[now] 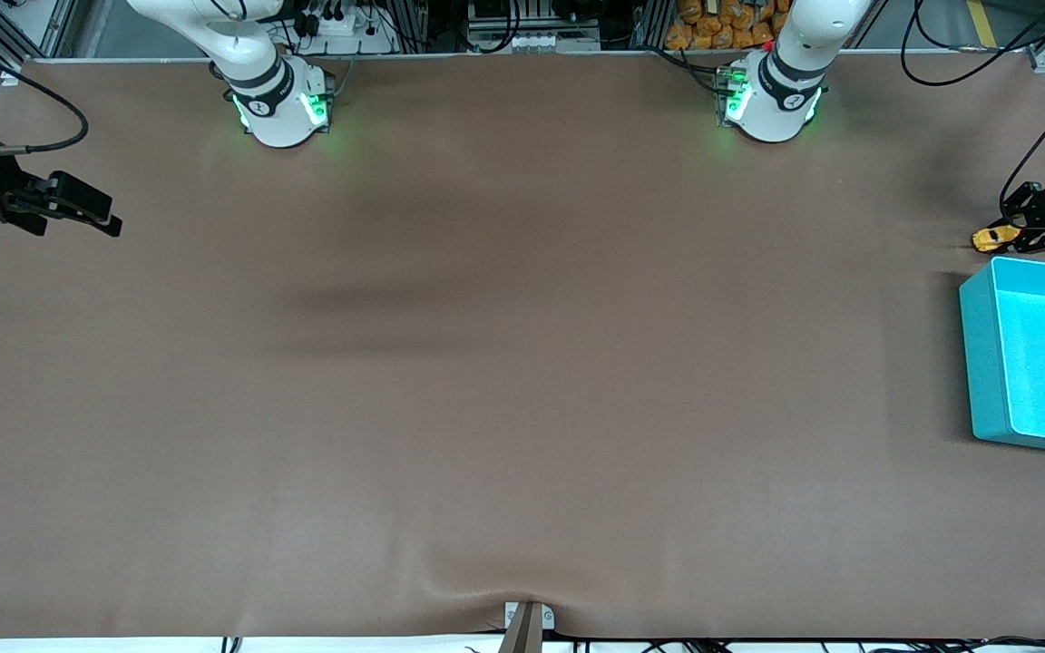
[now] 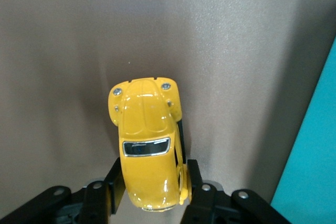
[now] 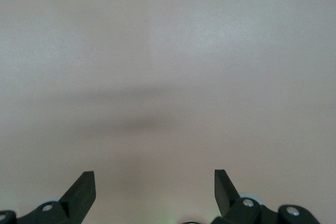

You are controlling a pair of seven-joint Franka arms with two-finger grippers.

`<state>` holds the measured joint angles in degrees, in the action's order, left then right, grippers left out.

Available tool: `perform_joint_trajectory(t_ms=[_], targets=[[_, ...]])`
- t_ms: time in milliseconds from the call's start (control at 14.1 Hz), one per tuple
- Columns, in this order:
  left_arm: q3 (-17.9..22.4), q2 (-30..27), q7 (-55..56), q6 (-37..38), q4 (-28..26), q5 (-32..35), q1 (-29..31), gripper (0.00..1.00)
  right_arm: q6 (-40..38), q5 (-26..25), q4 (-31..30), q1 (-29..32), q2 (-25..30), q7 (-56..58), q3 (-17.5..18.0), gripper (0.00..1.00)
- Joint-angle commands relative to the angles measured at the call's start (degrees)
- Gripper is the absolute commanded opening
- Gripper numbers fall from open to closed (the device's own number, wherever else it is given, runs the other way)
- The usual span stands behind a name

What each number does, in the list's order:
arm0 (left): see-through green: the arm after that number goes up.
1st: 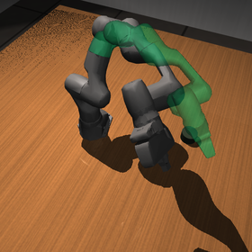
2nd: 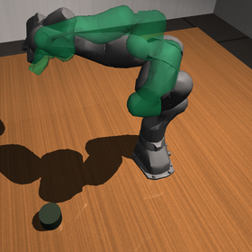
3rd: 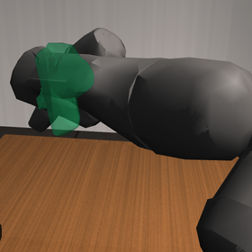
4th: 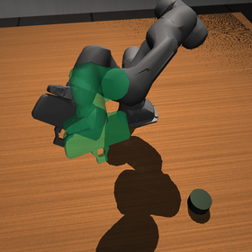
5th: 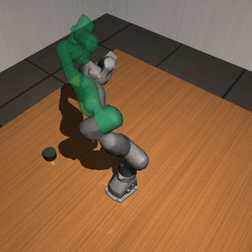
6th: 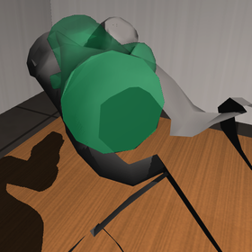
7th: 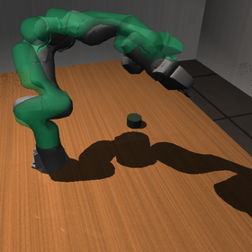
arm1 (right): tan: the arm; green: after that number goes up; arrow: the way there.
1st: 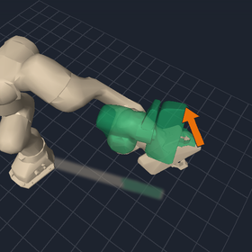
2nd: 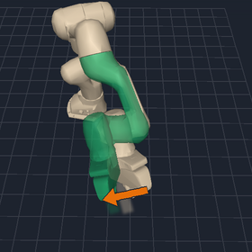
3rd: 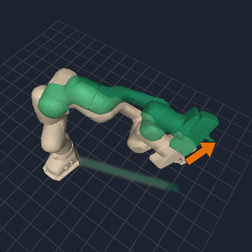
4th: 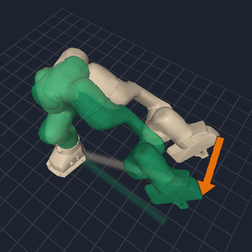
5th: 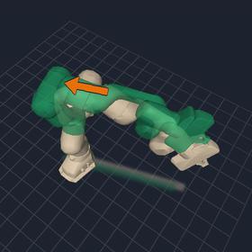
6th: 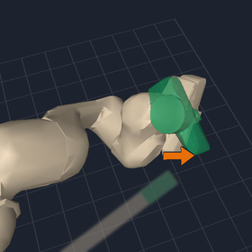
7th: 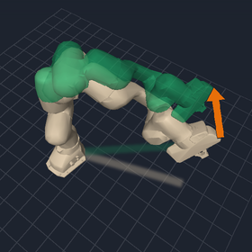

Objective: Wind and store yellow beetle car
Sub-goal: 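Close the left gripper on the yellow car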

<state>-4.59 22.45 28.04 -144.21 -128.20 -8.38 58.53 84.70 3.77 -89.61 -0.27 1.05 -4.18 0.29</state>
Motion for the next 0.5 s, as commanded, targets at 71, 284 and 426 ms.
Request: perform_joint_trajectory(t_ms=[71, 284, 426], targets=[[-1.12, -2.92, -1.49, 2.34, -0.99, -0.23, 0.27, 0.00, 0.38, 0.45, -0.31, -0.78, 0.36, 0.48, -0.73, 1.00], [-1.13, -7.32, -5.79, 7.79, -0.91, -0.23, 0.27, 0.00, 0.55, 0.45, -0.30, -0.69, 0.36, 0.48, -0.82, 1.00], [-1.13, -9.69, -6.94, 10.08, -0.91, -0.23, 0.27, 0.00, 0.55, 0.45, -0.13, -0.61, 0.36, 0.48, -0.99, 1.00]])
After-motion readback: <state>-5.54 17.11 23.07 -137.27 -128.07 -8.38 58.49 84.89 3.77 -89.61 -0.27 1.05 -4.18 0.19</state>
